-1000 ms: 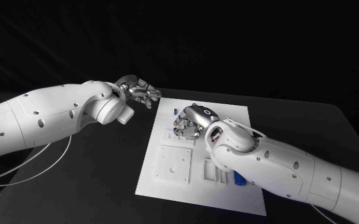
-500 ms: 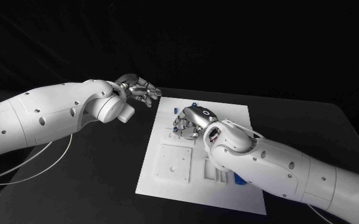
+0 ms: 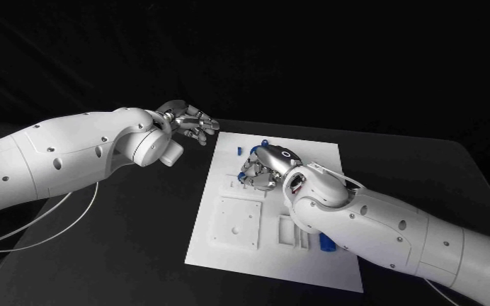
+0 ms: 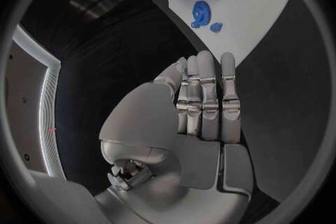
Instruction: Assemble the parts on the task board
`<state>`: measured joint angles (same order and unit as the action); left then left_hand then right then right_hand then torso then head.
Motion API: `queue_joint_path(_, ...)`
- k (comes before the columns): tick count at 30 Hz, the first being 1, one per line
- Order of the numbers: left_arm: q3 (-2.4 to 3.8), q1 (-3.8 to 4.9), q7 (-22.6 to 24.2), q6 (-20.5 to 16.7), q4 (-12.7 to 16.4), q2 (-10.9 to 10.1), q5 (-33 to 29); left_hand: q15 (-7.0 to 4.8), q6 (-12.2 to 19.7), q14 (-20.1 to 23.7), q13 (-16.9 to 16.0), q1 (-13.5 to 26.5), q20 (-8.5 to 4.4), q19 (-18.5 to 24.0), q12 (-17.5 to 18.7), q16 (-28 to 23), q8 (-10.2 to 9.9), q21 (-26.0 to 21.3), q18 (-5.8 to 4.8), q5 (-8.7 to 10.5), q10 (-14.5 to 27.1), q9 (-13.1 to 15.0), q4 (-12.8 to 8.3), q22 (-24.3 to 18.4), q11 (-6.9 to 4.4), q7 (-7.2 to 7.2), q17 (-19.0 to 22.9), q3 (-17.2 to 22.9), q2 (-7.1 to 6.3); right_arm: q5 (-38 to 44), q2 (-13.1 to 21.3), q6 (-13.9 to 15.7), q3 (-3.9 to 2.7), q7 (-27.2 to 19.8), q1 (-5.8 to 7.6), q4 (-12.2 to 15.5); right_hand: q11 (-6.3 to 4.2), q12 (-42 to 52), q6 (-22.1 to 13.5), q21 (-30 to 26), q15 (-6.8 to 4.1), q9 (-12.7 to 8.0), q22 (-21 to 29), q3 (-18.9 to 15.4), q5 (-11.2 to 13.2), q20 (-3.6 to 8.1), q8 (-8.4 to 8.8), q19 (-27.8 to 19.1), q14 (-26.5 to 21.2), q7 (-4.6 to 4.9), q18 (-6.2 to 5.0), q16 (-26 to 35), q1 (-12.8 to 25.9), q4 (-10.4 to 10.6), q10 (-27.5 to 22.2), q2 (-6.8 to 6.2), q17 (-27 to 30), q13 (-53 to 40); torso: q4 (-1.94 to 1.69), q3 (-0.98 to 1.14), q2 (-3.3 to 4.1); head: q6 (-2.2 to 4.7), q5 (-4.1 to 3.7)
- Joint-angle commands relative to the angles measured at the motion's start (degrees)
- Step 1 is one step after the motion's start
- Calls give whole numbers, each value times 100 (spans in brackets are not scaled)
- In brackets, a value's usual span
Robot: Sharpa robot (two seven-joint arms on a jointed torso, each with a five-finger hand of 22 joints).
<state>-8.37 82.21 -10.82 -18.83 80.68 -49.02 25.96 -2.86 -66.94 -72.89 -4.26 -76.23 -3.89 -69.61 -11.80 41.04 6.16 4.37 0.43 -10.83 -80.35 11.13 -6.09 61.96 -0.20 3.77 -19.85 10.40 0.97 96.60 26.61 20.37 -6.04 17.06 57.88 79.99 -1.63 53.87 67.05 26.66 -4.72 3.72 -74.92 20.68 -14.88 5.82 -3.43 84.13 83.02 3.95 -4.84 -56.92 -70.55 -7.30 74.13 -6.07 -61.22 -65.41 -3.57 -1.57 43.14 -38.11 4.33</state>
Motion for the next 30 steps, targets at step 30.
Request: queue_joint_path(30, 4, 11, -6, -134, -92, -2, -265, 46, 93, 1, 7, -21, 24, 29, 38, -38, 81, -25, 61, -112, 19, 60, 44, -9, 30, 11, 5, 30, 49, -264, 96, -70, 18, -353, -62, -3, 81, -112, -478, -19, 28, -8, -243, -1196, -587, -14, -13, 229, 17, 121, 41, -21, 11, 214, -41, -77, -45, 80, -12, -9, 0, -19, -27)
